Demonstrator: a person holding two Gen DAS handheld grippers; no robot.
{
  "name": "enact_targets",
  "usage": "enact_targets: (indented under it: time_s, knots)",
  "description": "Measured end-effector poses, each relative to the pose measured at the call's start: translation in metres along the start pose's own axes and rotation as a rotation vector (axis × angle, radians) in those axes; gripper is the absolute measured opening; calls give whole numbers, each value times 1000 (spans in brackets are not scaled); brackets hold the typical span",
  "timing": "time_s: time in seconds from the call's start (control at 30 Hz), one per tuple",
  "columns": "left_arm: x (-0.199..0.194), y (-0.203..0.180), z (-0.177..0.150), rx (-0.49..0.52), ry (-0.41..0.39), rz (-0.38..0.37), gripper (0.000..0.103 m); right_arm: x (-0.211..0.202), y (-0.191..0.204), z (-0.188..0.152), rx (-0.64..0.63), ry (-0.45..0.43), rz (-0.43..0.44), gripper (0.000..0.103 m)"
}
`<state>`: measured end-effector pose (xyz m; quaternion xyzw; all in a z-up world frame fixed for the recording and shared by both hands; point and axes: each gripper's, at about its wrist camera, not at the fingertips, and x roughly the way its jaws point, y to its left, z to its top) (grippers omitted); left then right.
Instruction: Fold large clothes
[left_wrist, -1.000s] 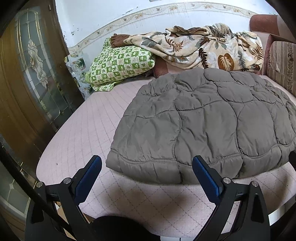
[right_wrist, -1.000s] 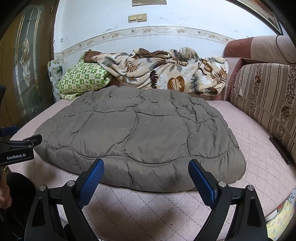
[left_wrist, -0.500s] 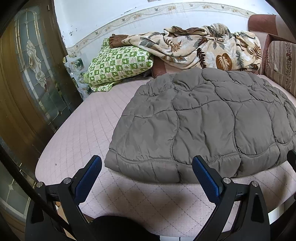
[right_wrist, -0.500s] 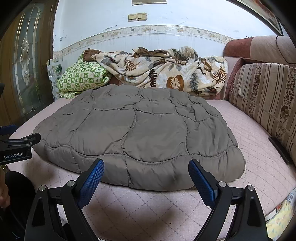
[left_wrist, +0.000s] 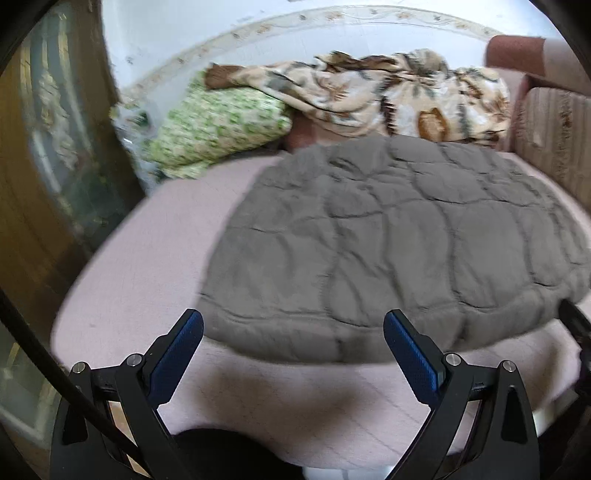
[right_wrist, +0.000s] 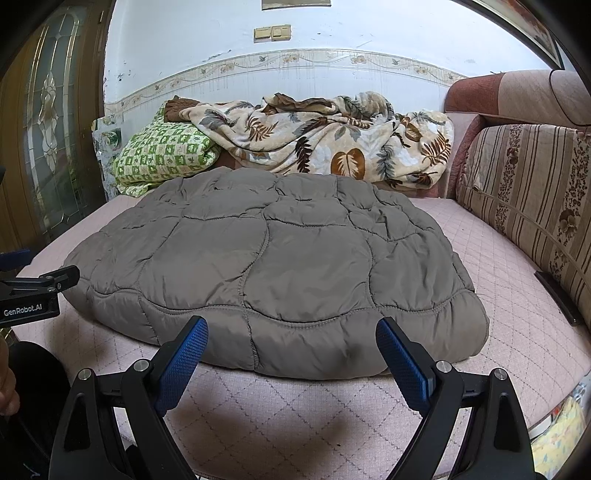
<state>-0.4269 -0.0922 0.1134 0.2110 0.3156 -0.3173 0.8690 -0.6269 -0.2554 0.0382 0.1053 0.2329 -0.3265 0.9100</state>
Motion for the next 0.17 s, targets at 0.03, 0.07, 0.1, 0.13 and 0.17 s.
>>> enact_targets:
  time_s: [0.03, 0.07, 0.1, 0.13, 0.17]
  knots:
    - [1, 0, -1, -1, 9, -26, 98, 0, 0, 0, -1, 0, 1, 95]
    - [0, -1, -2, 2, 6, -24, 98, 0, 0, 1, 0, -1, 1, 95]
    - [-2, -2, -1, 7, -5, -13, 98, 0, -1, 0, 1, -2, 2, 95]
    - [-3, -3, -1, 9, -11, -6, 98, 0, -1, 0, 1, -2, -1, 95]
    - [-5, -3, 0, 5, -17, 2, 98, 0, -2, 0, 1, -2, -2, 95]
